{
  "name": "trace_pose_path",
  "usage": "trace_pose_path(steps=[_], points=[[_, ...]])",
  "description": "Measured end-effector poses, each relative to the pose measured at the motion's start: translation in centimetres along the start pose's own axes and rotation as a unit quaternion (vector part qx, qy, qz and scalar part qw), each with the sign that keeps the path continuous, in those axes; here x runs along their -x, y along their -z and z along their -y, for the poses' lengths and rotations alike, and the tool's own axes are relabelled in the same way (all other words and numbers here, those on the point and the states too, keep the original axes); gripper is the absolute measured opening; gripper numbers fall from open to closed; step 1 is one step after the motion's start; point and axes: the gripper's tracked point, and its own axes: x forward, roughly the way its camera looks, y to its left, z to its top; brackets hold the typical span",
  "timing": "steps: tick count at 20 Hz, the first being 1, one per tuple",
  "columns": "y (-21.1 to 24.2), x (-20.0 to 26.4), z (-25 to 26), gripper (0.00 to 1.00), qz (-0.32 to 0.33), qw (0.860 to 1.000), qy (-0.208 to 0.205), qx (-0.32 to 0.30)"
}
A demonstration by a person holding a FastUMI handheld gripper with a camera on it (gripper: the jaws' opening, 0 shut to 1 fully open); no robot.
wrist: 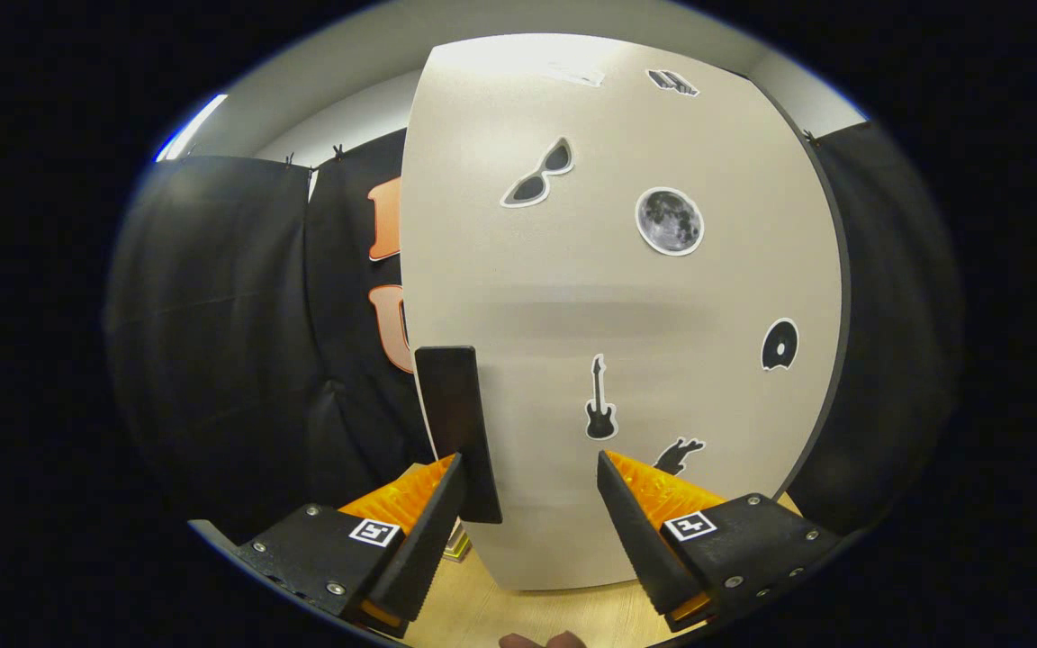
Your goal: Open the shoe cabinet door, grab the shoes and put them into the shoe cabinet, then close the shoe cabinet door.
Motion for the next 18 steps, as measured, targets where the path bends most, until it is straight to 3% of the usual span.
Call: trace_pose_path(steps=[18], points=[[-0.5, -2.9, -0.8, 0.92, -0.004, 1.0, 0.013, -0.007]])
